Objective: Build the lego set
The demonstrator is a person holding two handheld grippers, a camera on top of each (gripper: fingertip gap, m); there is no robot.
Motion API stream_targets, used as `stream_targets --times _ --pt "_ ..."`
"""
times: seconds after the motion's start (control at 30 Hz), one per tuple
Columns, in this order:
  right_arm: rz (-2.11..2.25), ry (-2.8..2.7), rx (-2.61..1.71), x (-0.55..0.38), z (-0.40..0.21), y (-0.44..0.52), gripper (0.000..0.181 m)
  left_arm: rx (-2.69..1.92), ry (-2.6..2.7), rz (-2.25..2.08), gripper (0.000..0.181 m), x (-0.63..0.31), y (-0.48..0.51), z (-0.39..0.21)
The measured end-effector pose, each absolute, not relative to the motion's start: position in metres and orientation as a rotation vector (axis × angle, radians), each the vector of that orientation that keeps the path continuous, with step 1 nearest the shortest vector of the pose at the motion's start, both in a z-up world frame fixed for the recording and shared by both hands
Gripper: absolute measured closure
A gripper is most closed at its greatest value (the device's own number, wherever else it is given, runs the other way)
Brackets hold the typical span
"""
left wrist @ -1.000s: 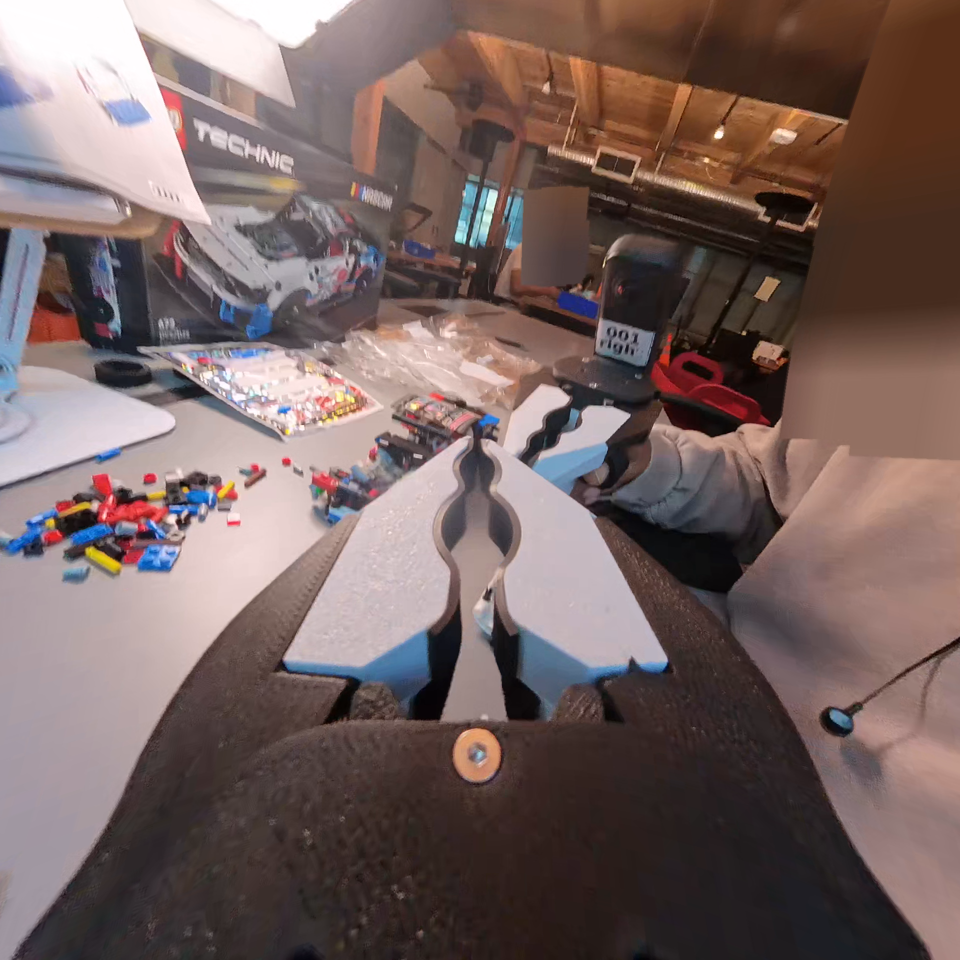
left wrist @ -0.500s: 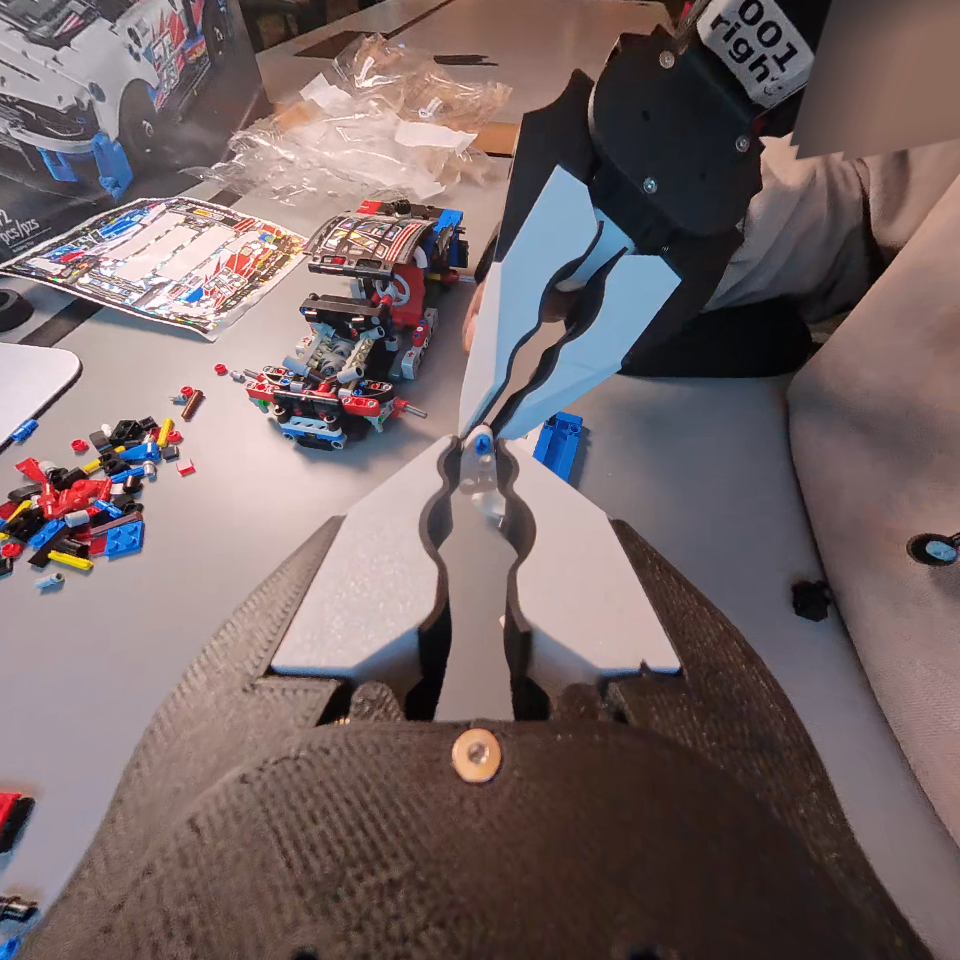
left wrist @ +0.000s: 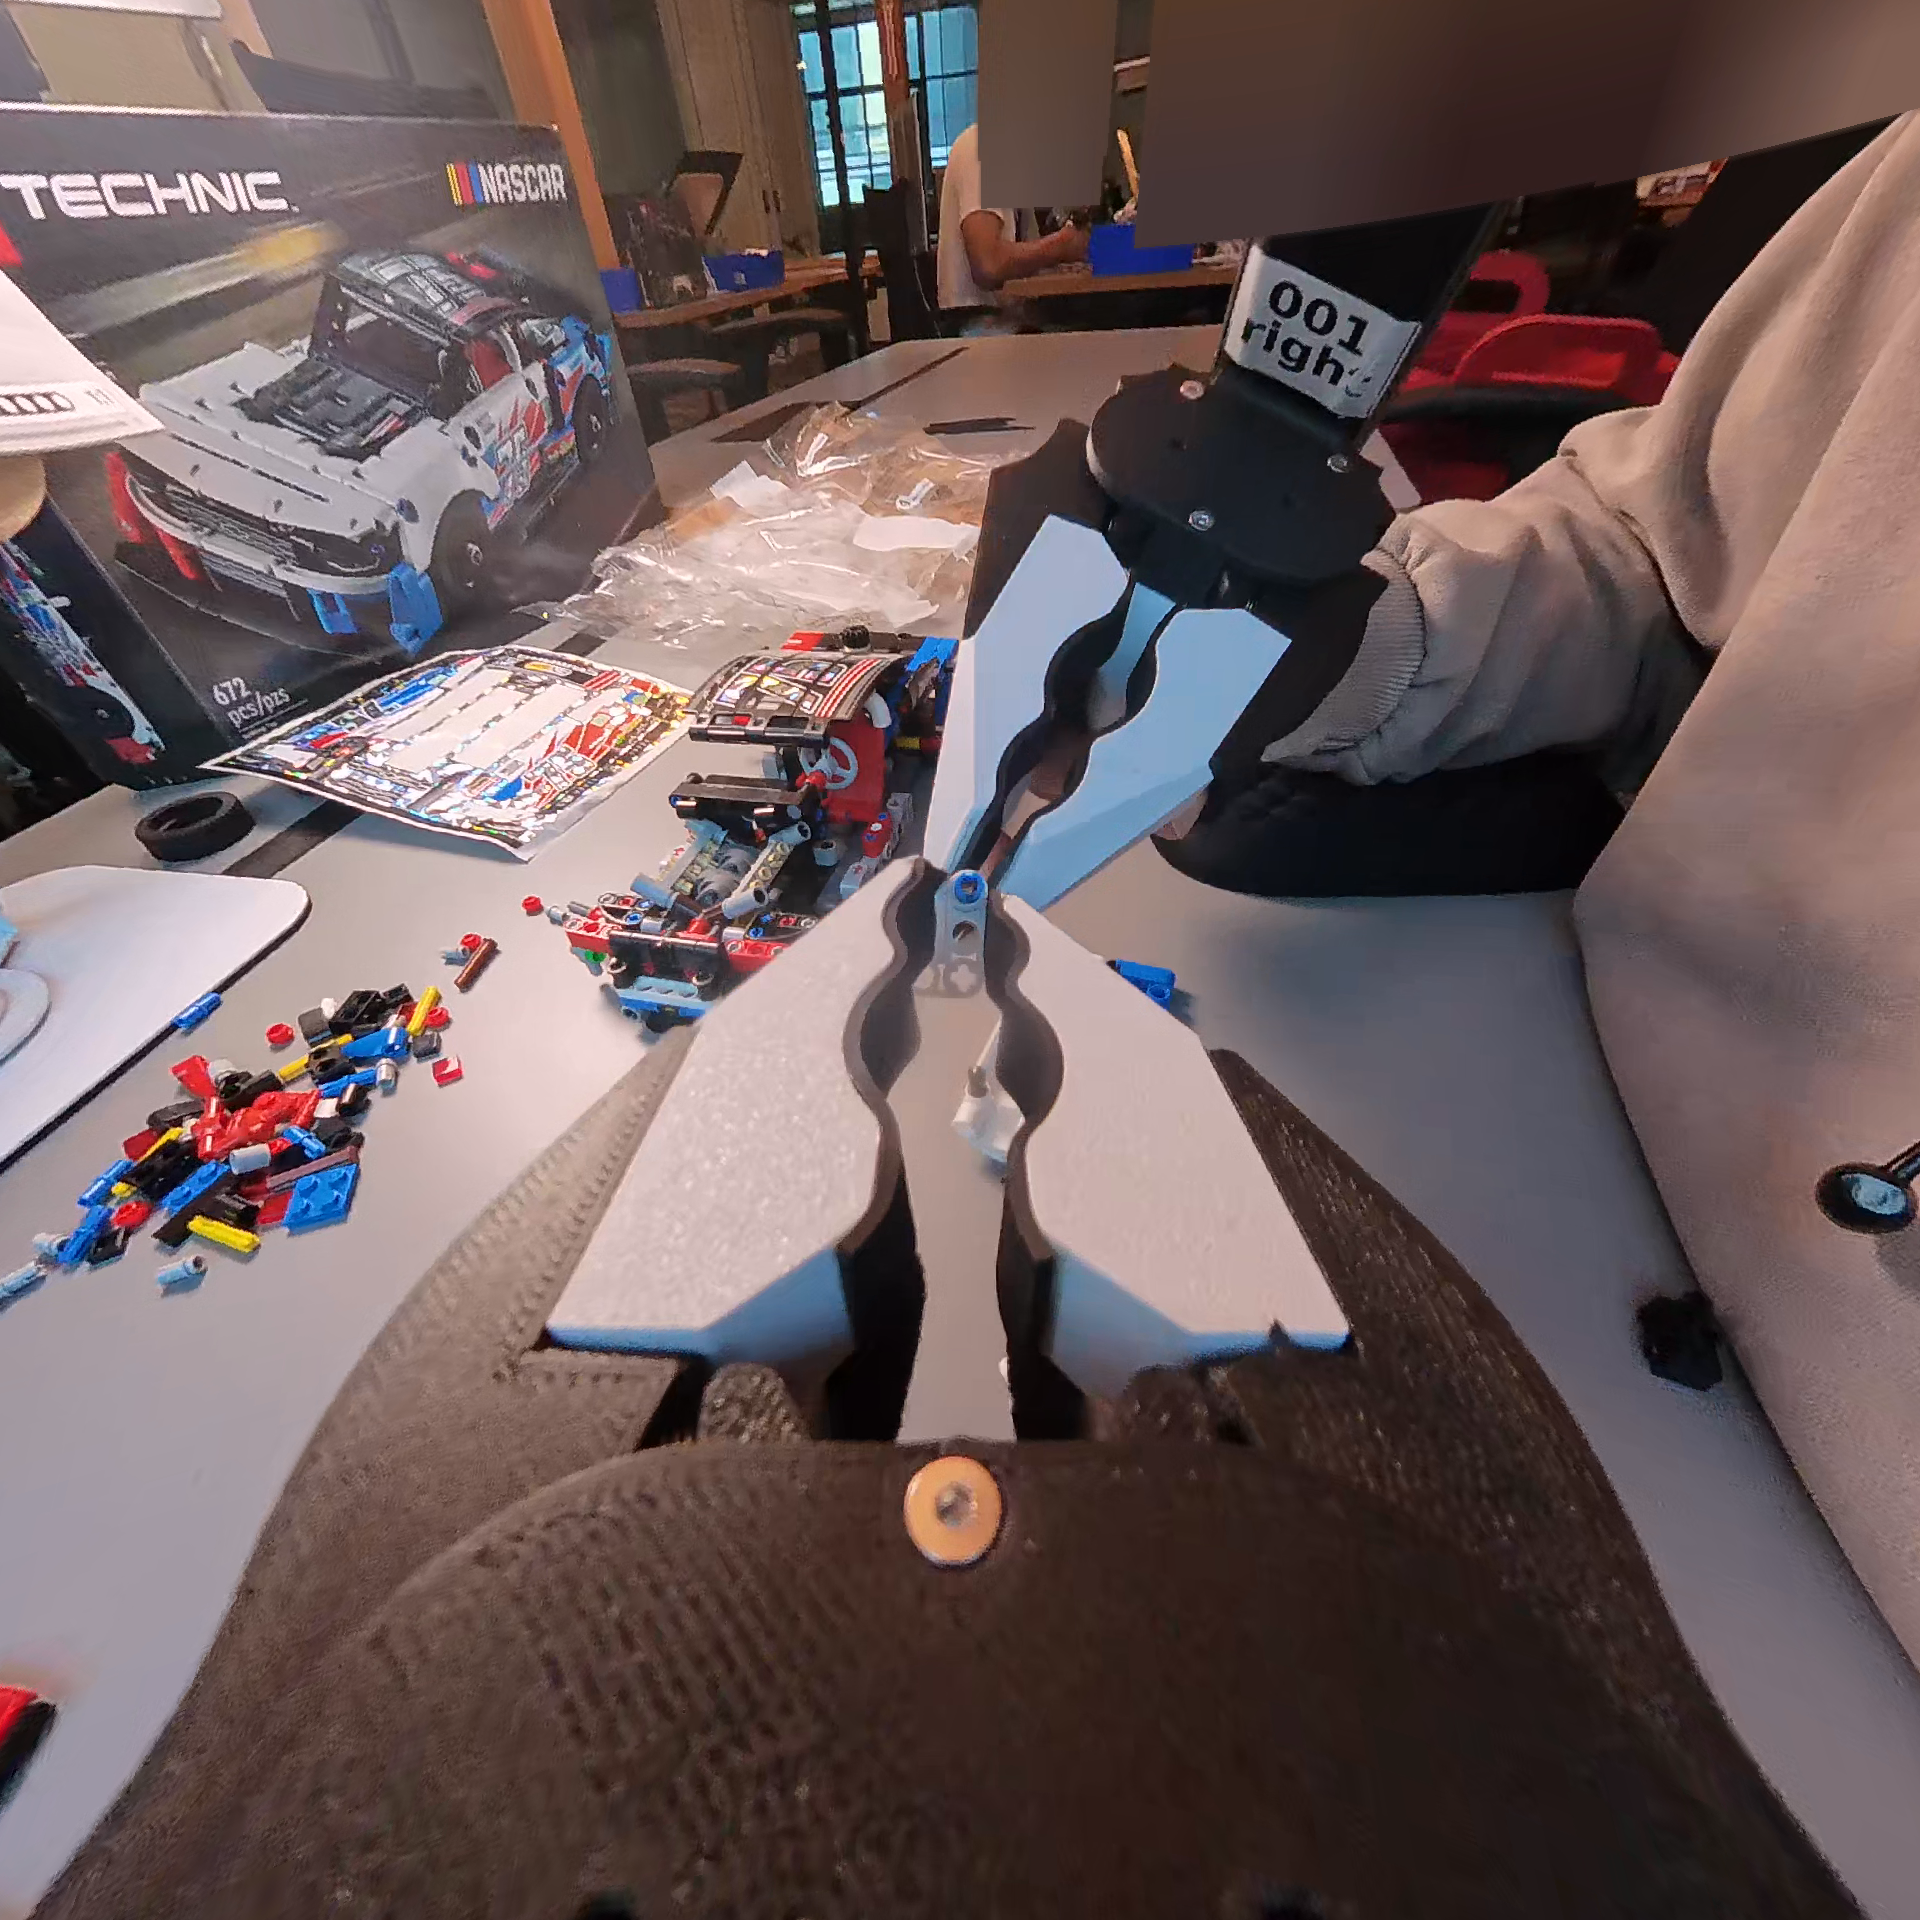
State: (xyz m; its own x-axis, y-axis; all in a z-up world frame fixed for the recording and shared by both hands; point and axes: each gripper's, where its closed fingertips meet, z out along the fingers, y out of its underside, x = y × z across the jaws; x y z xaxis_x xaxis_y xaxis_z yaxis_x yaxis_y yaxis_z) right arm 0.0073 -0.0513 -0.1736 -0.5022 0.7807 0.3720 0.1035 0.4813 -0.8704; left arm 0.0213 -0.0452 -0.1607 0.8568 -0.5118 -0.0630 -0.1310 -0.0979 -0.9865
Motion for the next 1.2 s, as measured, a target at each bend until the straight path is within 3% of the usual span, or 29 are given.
stream_targets --times 0.33,0.6,0.87,1.2 --pt "1.091 -1.945 -0.766 0.011 -0.18 -0.048 0.179 -1.671 0.518 -0.376 0.179 0.024 -0.045 -0.164" --pt "0.931 -1.976 -0.676 0.011 -0.185 -0.048 0.179 -1.759 0.574 -0.296 0.16 0.023 -0.045 -0.185" --pt "0.85 -2.011 -0.581 0.014 -0.192 -0.053 0.179 -1.813 0.658 -0.276 0.169 0.022 -0.049 -0.192" --pt "1.089 -1.981 -0.631 0.02 -0.182 -0.056 0.18 -1.674 0.655 -0.275 0.169 0.028 -0.052 -0.17"
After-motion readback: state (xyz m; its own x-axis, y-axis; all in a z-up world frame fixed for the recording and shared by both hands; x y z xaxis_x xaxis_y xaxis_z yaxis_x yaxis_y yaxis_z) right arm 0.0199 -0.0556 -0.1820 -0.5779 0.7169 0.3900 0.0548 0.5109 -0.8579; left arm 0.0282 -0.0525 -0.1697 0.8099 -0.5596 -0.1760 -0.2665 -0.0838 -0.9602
